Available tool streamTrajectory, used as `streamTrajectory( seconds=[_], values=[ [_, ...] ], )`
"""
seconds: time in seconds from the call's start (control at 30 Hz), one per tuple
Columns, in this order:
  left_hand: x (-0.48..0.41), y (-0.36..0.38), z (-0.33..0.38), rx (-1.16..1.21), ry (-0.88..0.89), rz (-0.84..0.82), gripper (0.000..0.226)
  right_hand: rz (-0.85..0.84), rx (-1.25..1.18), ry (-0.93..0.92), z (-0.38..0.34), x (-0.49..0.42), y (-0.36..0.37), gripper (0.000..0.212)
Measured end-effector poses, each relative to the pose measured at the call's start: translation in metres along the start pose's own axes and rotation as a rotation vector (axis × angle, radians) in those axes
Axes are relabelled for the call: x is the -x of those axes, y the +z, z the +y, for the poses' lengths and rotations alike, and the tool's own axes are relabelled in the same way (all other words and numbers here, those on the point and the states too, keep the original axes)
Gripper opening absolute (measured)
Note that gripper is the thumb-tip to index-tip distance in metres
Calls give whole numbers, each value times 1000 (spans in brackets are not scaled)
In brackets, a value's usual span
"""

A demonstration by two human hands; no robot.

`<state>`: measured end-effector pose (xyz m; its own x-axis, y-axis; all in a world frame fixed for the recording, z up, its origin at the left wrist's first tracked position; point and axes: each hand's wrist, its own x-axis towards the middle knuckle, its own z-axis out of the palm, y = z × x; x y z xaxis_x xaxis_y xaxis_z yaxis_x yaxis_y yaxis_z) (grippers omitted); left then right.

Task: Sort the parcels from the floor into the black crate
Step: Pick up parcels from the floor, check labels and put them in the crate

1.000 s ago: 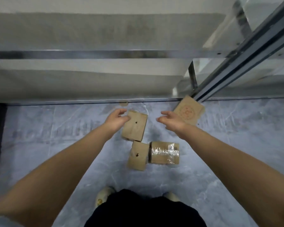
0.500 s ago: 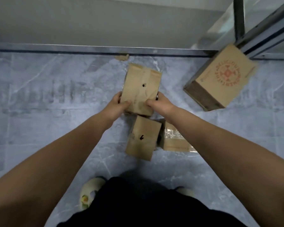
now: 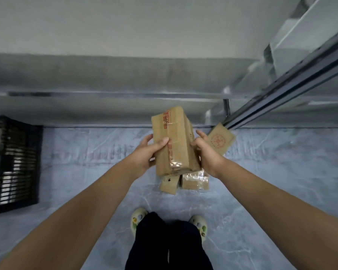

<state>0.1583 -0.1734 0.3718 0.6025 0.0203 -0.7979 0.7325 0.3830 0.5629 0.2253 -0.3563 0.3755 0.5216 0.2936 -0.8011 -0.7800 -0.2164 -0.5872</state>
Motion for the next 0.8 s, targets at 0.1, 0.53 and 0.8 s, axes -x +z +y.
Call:
streamTrajectory(
  seconds=[0.1,0.53,0.8],
  values=[
    [83,20,74,-69,61,-89,55,-130,51,-88,-75,84,23,62],
    [315,76,305,-160,454,-55,39,-352,-121,-411,-303,324,55,48],
    [380,98,347,-72,520,-266,59,-433,-80,-681,-367,373,64,52]
  ],
)
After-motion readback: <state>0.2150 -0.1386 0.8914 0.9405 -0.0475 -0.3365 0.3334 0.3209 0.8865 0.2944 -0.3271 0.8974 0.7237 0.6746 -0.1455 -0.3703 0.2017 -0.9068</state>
